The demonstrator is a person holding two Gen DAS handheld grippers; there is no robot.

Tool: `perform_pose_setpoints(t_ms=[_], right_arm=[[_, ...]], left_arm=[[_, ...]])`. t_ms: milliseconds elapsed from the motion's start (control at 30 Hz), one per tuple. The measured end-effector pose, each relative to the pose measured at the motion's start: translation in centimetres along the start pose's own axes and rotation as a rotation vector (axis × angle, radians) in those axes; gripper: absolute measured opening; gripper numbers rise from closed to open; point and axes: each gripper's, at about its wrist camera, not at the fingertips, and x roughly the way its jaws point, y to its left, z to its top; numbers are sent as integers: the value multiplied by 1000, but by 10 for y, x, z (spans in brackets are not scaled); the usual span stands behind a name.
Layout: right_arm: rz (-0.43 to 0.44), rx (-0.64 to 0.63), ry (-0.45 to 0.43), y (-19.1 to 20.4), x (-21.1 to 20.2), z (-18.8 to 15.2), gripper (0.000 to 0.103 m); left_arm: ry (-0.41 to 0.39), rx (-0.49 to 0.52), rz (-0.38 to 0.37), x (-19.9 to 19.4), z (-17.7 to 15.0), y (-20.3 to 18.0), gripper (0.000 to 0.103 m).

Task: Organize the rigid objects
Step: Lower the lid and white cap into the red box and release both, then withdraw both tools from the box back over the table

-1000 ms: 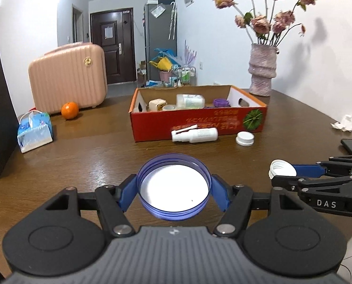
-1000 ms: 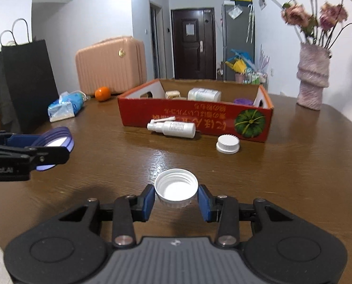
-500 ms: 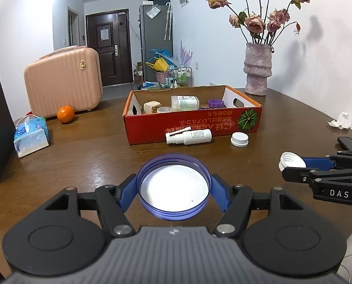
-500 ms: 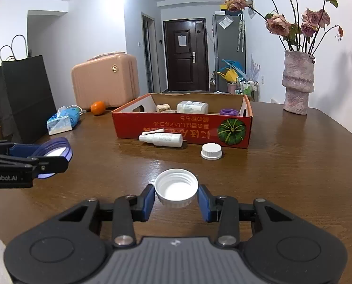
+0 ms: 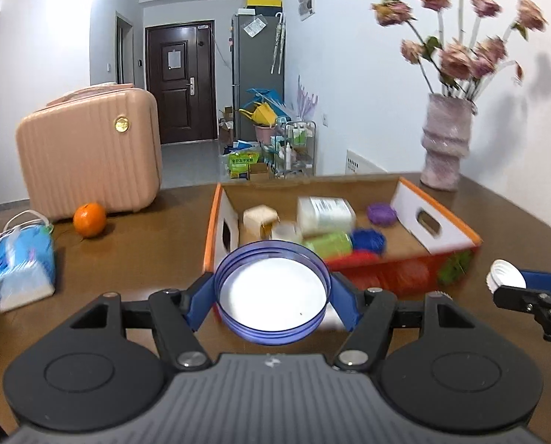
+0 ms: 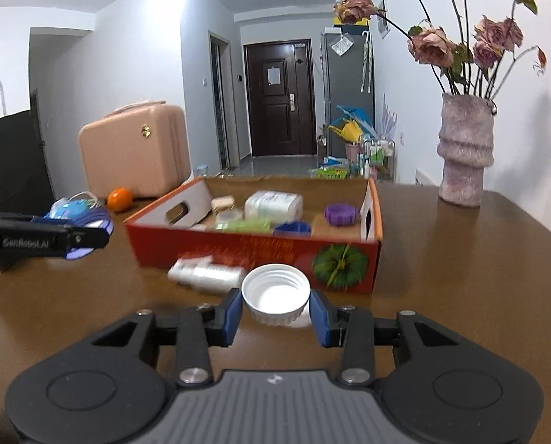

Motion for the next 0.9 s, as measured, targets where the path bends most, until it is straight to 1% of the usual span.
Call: perform_pose_setpoints(t_ms=[100, 200, 300, 400, 500, 533, 567, 633, 667, 733, 767, 900], right_arm=[[7, -7, -3, -10, 29, 22, 39], [8, -27, 12, -16, 63, 40, 39], [14, -34, 27, -21, 96, 54, 39], [-12, -37, 34, -32, 132, 67, 39], [-36, -4, 54, -46, 170, 76, 39], [-40, 17, 56, -51, 180, 78, 41], [-46, 37, 56, -55, 188, 80, 46], [-73, 73, 43, -61, 199, 76, 87], [-76, 84, 27, -63, 201, 72, 89], [-78, 72, -28, -65, 198, 62, 86], [-80, 54, -35, -64, 198, 60, 86], [-75, 59, -42, -66, 196, 59, 86]], left_arm=[[15, -9, -11, 35, 21, 7, 67], [36, -4, -9, 69, 33, 12, 67], [65, 4, -12, 98, 39, 16, 67], [91, 21, -10, 122, 41, 20, 67], [114, 34, -13, 140, 41, 22, 68], [119, 35, -16, 143, 40, 23, 70], [122, 35, -24, 147, 38, 24, 73], [126, 36, -43, 149, 36, 25, 74], [130, 36, -47, 150, 35, 25, 74], [134, 23, -54, 150, 35, 25, 75], [138, 22, -55, 151, 34, 25, 75], [140, 23, -48, 150, 34, 22, 75]])
